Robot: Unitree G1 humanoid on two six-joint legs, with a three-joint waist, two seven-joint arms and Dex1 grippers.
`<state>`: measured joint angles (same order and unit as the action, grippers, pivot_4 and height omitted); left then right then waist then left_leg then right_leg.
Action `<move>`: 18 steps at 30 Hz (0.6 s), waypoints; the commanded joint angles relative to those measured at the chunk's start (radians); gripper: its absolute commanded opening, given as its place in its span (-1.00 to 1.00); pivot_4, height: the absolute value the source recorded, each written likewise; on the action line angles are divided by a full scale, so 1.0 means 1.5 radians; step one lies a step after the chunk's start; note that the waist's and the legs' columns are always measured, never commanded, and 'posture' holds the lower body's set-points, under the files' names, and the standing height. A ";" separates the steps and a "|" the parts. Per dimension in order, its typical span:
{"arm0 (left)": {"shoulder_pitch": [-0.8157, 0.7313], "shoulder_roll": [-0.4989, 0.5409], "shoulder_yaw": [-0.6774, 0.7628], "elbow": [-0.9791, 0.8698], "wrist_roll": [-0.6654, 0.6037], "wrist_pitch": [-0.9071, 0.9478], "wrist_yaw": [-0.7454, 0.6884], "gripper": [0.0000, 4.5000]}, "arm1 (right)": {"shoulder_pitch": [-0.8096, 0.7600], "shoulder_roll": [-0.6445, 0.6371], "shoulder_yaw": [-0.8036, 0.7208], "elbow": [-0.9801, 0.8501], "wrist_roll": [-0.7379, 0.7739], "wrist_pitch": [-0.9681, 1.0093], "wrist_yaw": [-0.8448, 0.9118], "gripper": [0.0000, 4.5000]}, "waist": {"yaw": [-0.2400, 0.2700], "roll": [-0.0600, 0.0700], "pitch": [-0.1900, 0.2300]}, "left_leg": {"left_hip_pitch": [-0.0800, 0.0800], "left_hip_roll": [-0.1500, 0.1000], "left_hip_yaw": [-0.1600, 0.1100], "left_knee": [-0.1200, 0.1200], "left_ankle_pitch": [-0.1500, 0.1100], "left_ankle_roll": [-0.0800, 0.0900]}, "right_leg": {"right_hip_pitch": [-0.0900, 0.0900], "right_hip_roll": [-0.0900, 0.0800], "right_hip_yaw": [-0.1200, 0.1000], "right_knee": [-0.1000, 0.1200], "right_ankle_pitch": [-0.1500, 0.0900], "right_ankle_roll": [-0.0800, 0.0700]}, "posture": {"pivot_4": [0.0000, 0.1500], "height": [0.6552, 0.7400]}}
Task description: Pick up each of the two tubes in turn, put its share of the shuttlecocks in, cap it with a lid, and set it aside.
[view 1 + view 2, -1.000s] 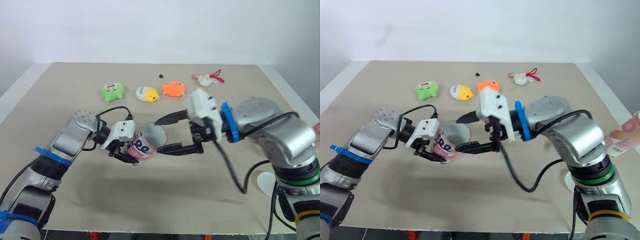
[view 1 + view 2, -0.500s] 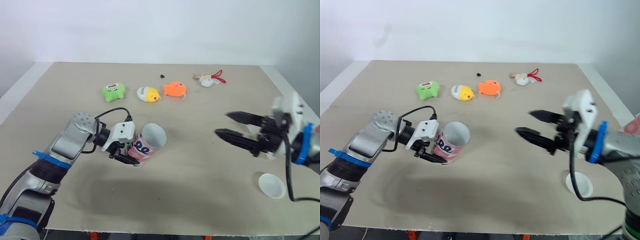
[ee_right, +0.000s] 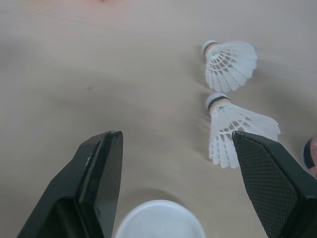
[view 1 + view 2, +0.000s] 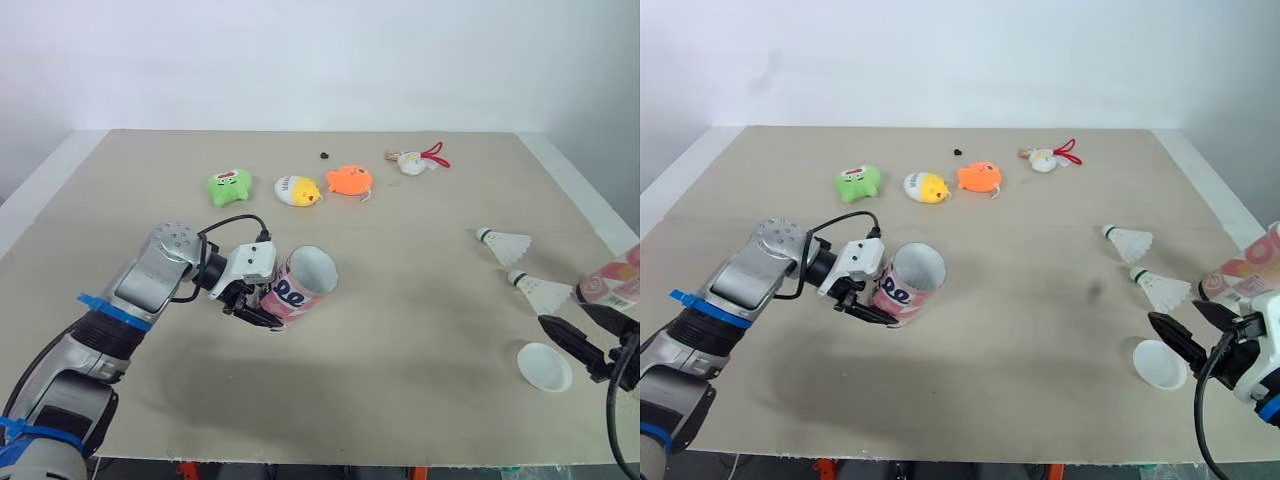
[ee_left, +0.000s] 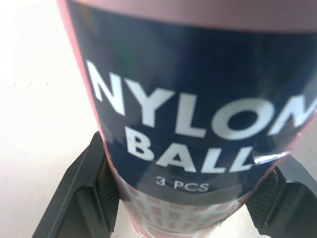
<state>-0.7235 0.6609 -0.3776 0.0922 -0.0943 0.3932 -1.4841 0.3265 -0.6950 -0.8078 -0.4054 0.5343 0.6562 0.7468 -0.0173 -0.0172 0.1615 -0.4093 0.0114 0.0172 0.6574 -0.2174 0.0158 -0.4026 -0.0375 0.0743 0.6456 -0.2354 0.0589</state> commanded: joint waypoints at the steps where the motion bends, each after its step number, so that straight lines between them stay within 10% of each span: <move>1: 0.009 -0.009 -0.028 0.011 0.011 -0.004 -0.002 0.26 | -0.047 -0.001 0.043 0.093 -0.043 -0.053 -0.033 0.68 | 0.001 0.000 0.000 | 0.000 0.000 0.000 0.000 0.000 0.000 | 0.000 0.000 0.000 0.000 0.000 0.000 | 1.00 1.00; 18: 0.021 0.001 -0.017 0.005 0.013 -0.001 0.004 0.26 | -0.183 -0.016 0.142 0.290 -0.067 -0.124 -0.027 0.68 | 0.000 0.001 -0.001 | 0.000 -0.002 0.000 -0.001 0.000 0.000 | 0.001 0.000 0.000 0.000 -0.001 0.002 | 1.00 1.00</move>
<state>-0.7183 0.6555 -0.3709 0.0965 -0.0949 0.3892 -1.4853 0.0632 -0.6950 -0.5876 0.0439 0.4264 0.4863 0.7013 -0.0173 -0.0150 0.1606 -0.4092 0.0089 0.0179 0.6556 -0.2177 0.0163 -0.4011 -0.0380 0.0746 0.6455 -0.2372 0.0620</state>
